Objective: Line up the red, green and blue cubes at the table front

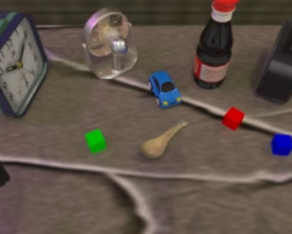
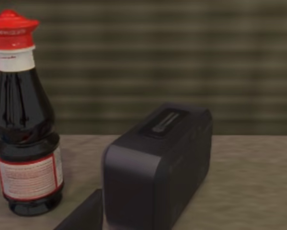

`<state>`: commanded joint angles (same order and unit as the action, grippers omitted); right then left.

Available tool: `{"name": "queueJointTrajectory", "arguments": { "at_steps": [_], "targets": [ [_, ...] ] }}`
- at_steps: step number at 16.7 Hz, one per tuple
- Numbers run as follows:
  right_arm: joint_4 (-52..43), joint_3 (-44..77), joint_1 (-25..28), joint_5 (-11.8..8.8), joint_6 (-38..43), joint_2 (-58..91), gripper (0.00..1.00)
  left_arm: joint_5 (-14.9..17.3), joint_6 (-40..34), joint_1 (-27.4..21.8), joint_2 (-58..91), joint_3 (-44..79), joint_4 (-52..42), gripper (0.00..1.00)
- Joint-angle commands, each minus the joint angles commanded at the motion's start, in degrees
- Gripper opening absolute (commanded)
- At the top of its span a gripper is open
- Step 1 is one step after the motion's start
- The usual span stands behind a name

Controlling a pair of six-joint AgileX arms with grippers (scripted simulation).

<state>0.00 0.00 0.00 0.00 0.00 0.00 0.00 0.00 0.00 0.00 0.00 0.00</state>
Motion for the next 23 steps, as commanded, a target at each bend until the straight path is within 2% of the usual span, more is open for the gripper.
{"name": "queueJointTrajectory", "arguments": {
  "at_steps": [5, 9, 23],
  "targets": [
    [-2.2, 3.5, 0.7, -0.1, -1.1, 3.4, 1.0, 0.0, 0.0, 0.0, 0.0, 0.0, 0.0, 1.0],
    [-9.8, 16.4, 2.9, -0.1, -4.6, 16.5, 1.0, 0.0, 0.0, 0.0, 0.0, 0.0, 0.0, 1.0],
    [-53.6, 83.8, 13.8, 0.1, -23.9, 104.5, 1.0, 0.0, 0.0, 0.0, 0.0, 0.0, 0.0, 1.0]
  ]
}}
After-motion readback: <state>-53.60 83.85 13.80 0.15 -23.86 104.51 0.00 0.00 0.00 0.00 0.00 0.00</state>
